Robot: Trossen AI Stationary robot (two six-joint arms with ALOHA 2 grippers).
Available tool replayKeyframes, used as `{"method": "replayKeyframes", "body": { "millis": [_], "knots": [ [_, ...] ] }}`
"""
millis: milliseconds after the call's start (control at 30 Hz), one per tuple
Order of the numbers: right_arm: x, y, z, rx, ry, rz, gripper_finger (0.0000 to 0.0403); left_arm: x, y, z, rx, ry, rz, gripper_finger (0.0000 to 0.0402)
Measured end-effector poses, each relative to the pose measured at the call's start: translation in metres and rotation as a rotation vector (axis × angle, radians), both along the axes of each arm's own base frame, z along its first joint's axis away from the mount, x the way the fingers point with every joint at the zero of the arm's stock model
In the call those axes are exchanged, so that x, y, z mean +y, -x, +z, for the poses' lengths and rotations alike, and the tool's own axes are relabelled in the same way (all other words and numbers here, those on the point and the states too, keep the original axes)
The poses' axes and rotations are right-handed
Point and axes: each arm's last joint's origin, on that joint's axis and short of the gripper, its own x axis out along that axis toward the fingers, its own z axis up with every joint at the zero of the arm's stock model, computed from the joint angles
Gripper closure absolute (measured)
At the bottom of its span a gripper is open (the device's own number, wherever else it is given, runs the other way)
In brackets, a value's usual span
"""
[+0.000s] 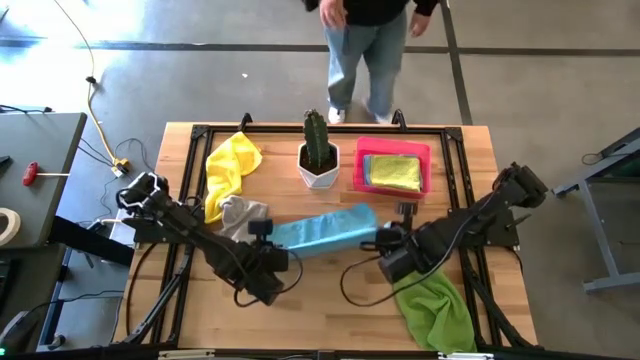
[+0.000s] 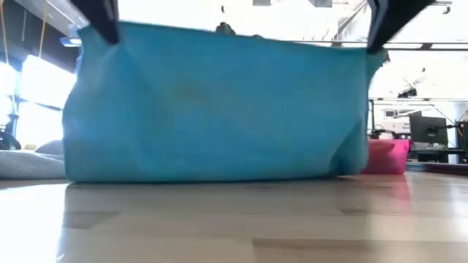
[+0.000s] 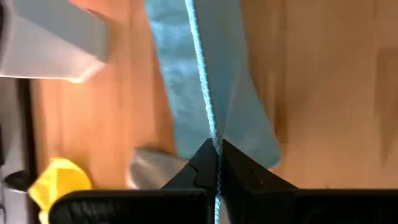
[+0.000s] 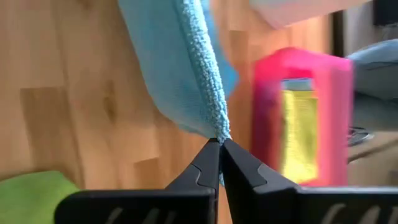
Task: Fold microfiber towels
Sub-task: Put the blue towel into the pink laundry bin
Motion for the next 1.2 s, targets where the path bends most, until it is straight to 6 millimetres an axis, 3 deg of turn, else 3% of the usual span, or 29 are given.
{"method": "replayKeyframes", "body": {
  "millis": [233,500,733,1000,1100,1200],
  "knots": [
    [-0.013,-0.006,0.034,-0.013,-0.004,0.002,0.0401,0.005,-0.002,0.030,-0.019,-0.070,-0.057,0.0401],
    [-0.024,-0.001,0.040,0.063,0.028,-0.001,0.0401,0.012,-0.002,0.038,0.005,-0.112,-0.079,0.0401],
    [-0.047,0.011,0.059,0.030,-0.017,0.002,0.0401,0.050,0.012,0.061,0.018,-0.156,0.002,0.0401],
    [-0.091,0.012,0.071,0.027,0.142,-0.038,0.0401,0.099,0.019,0.085,-0.035,-0.287,0.067,0.0401],
    [-0.097,0.012,0.072,0.016,0.138,-0.070,0.0401,0.105,0.020,0.088,-0.066,-0.292,0.098,0.0401],
    [-0.091,0.012,0.070,0.025,0.020,-0.081,0.0401,0.098,0.017,0.086,-0.097,-0.167,0.099,0.0401]
  ]
}}
